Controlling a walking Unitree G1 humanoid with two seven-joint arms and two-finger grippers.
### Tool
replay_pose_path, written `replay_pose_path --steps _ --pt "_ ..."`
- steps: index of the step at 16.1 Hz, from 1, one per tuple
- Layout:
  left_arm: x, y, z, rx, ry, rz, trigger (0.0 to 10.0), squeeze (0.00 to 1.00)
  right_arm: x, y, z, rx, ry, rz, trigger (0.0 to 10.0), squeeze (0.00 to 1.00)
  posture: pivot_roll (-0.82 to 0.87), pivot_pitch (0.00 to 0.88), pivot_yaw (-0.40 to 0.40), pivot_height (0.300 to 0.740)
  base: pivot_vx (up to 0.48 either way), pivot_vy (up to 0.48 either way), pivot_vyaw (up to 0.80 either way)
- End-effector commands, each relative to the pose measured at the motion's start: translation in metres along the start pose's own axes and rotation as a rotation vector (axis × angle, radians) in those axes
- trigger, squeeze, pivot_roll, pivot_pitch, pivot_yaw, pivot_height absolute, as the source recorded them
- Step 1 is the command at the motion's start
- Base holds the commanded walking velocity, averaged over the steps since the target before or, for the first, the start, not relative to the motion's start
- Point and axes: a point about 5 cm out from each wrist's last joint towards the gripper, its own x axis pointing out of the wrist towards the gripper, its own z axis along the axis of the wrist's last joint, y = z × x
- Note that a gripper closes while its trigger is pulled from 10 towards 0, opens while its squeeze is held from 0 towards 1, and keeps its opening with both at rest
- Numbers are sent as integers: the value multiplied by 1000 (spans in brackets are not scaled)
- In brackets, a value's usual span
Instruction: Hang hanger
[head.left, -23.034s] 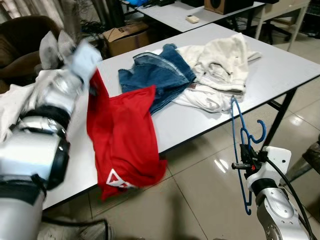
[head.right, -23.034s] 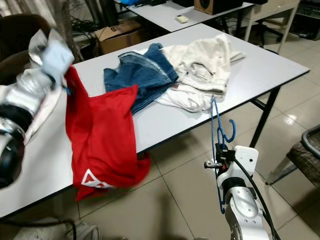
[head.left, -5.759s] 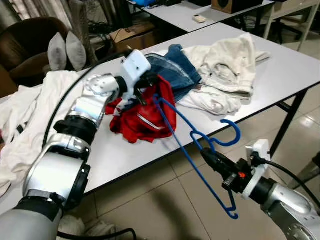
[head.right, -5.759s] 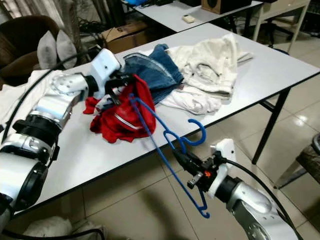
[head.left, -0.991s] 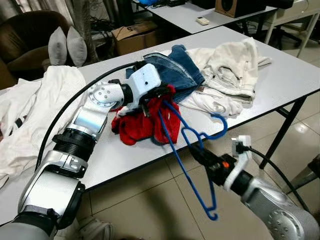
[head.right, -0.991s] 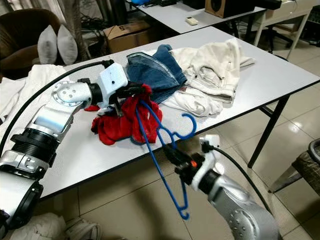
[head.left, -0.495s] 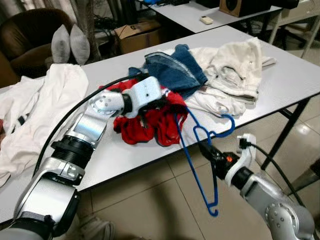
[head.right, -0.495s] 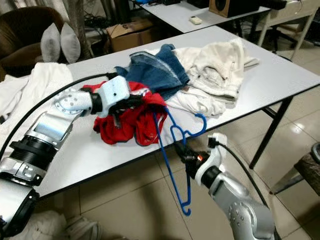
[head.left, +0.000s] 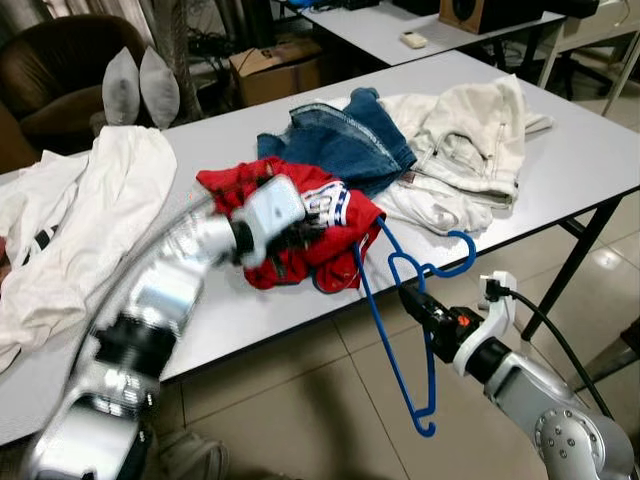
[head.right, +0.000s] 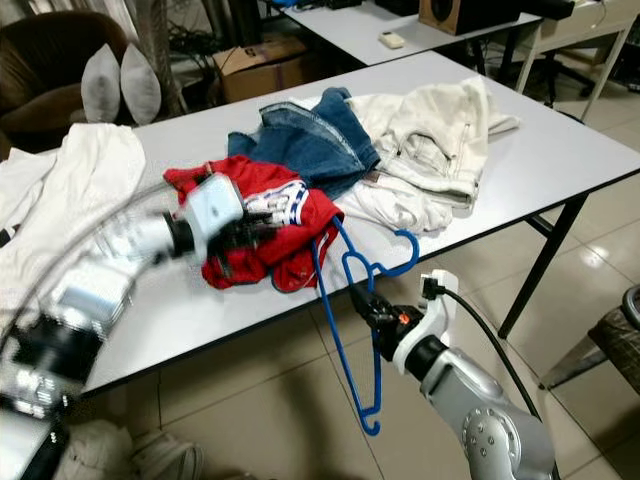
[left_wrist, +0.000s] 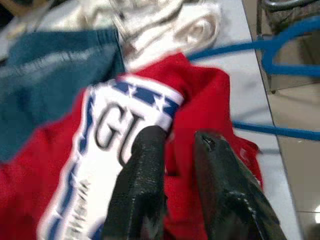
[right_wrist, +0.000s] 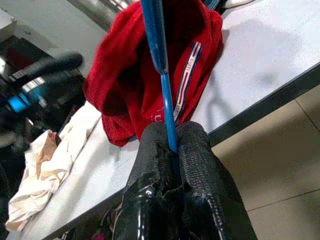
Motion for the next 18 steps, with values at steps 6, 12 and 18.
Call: replay_pose_path --steps 6,12,18 --pt "-11 -7 -29 -31 109 146 10000 1000 -1 4 8 -5 -18 26 10000 0 -198 0 137 740 0 0 0" --pt "1 -20 -59 25 113 301 10000 0 3 6 8 -8 -18 34 10000 0 -196 0 135 740 0 0 0" --pt "6 -23 -62 -17 49 315 0 0 1 5 8 -9 -25 25 10000 0 -206 0 148 740 0 0 0"
